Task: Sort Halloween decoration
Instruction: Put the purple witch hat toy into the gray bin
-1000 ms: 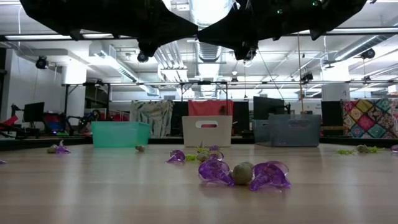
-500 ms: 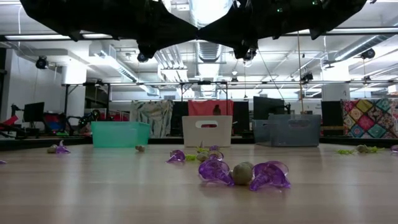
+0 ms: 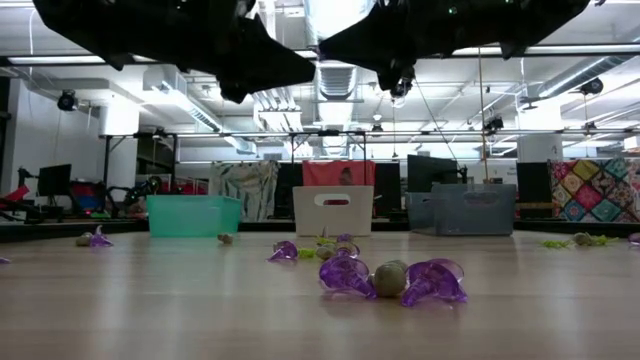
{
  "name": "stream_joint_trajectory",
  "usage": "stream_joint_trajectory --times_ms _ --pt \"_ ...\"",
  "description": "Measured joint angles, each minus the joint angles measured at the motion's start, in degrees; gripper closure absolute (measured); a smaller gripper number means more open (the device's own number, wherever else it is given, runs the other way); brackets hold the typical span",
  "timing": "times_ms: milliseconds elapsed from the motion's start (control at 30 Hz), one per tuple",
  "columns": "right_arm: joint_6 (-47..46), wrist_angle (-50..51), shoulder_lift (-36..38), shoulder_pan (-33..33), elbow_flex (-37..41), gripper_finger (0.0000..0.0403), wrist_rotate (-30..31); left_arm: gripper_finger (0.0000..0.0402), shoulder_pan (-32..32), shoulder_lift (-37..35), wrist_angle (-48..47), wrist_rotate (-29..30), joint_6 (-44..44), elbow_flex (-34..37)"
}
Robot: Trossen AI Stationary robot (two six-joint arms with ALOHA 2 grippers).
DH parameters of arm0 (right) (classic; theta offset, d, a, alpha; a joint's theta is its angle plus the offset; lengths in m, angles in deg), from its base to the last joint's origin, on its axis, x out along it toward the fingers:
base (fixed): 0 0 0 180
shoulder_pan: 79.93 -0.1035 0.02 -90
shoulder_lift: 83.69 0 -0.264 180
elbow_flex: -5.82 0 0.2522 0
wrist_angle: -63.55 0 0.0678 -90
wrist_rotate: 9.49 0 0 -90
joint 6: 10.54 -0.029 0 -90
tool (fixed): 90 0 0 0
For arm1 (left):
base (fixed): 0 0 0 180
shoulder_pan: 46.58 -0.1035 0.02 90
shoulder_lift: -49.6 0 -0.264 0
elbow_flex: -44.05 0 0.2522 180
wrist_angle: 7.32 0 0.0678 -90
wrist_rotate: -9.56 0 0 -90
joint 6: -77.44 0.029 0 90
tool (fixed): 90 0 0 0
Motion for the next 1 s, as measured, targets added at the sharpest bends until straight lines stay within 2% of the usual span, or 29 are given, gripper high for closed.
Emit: stream_joint_trajectory --times_ms 233,367,467,600,667,767,900,1000 --pt "-0.5 1.6 0.6 0.6 0.0 0.0386 0.2 0.0325 0.0 0.0 -0.3 0.0 -0.1 0.0" --pt "-0.3 7.1 2.2 1.6 -0.2 0.0386 5.4 0.0325 0.0 0.0 -3.1 0.0 -0.5 0.0" --pt "-0.3 17.8 4.4 3.3 -1.2 0.0386 14.0 0.0325 0.0 -0.1 -4.9 0.0 -1.7 0.0" --pt "-6.0 36.1 7.2 5.9 -3.2 0.0386 33.7 0.0325 0.1 -0.1 -6.2 0.0 -2.6 0.0" --pt "-11.3 45.5 8.2 7.9 -4.1 0.039 40.4 0.0325 0.1 -0.1 -6.3 0.0 -2.6 0.0" --pt "-20.0 55.1 8.8 11.8 -4.6 0.0393 41.2 0.0325 0.1 -0.1 -6.5 0.0 -2.6 0.0" --pt "-30.5 62.4 8.0 17.4 -4.5 0.0394 37.3 0.0325 0.0 -0.1 -6.4 0.0 -2.6 0.0" --pt "-34.7 65.4 6.8 20.7 -4.5 0.0394 35.4 0.0325 0.0 -0.1 -6.4 0.0 -2.6 0.0"
